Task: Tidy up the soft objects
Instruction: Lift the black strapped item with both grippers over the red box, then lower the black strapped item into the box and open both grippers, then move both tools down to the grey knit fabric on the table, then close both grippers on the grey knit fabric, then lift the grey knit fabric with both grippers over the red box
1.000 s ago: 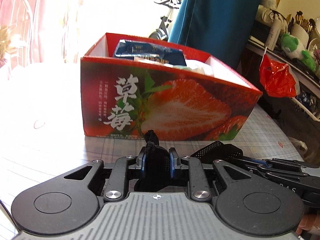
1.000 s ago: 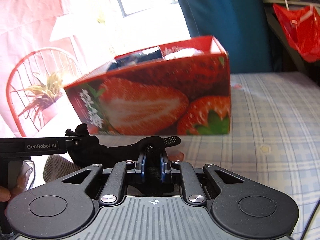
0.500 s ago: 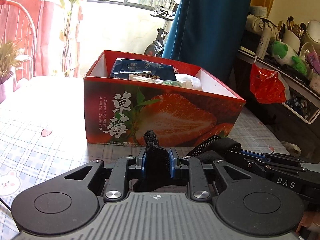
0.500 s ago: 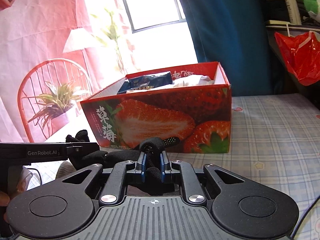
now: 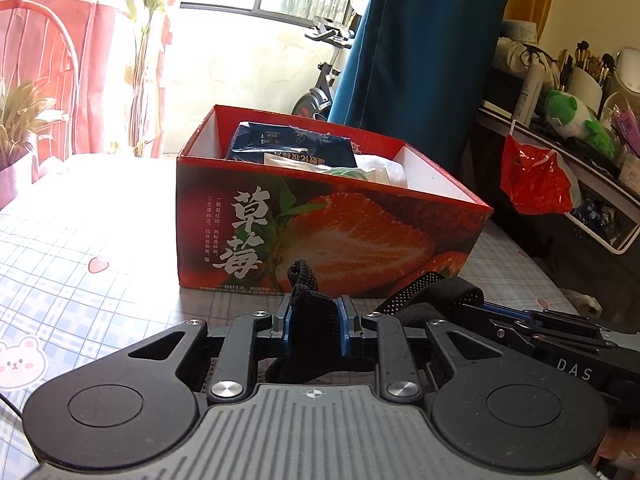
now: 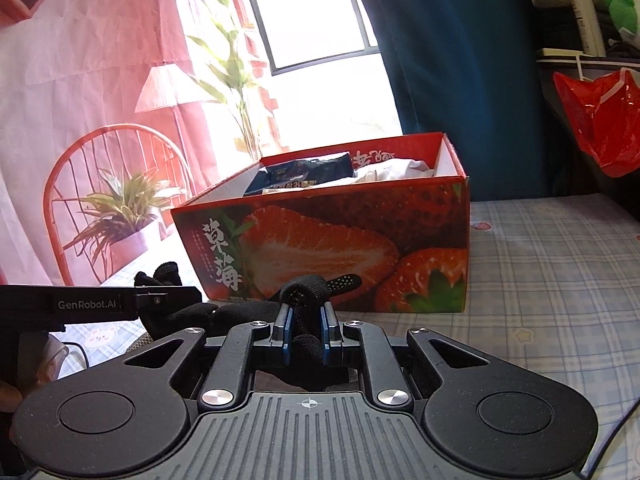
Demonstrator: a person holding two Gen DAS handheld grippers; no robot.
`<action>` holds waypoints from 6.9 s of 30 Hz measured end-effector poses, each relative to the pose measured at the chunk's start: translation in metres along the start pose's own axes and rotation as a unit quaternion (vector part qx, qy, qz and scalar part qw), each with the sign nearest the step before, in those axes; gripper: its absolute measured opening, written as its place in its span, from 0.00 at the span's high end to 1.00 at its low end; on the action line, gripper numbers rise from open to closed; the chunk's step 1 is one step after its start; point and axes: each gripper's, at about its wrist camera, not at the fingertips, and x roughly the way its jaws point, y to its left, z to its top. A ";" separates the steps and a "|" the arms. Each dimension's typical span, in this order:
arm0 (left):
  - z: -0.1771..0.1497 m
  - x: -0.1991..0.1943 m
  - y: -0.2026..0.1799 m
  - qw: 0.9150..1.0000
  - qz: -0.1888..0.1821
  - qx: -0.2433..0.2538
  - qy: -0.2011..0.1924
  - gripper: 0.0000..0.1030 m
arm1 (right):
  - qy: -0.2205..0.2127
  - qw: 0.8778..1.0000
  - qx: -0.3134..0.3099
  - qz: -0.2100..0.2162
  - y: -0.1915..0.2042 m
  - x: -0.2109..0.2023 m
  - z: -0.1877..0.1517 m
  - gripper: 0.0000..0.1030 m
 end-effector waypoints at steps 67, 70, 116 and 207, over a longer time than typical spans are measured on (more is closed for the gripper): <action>0.208 0.129 0.043 0.998 0.037 0.045 -0.004 0.41 | 0.062 0.994 -0.038 -0.082 -0.062 0.170 0.200 0.63; 0.205 0.115 0.042 0.998 0.039 0.044 -0.010 0.40 | 0.058 0.995 -0.041 -0.076 -0.059 0.156 0.197 0.58; -0.016 0.022 0.047 0.992 0.055 0.082 0.075 0.20 | 0.168 0.983 -0.032 -0.065 -0.009 0.006 -0.034 0.55; 0.115 0.002 0.028 0.996 -0.045 0.072 -0.027 0.70 | -0.037 0.993 -0.111 -0.018 -0.003 0.008 0.107 0.90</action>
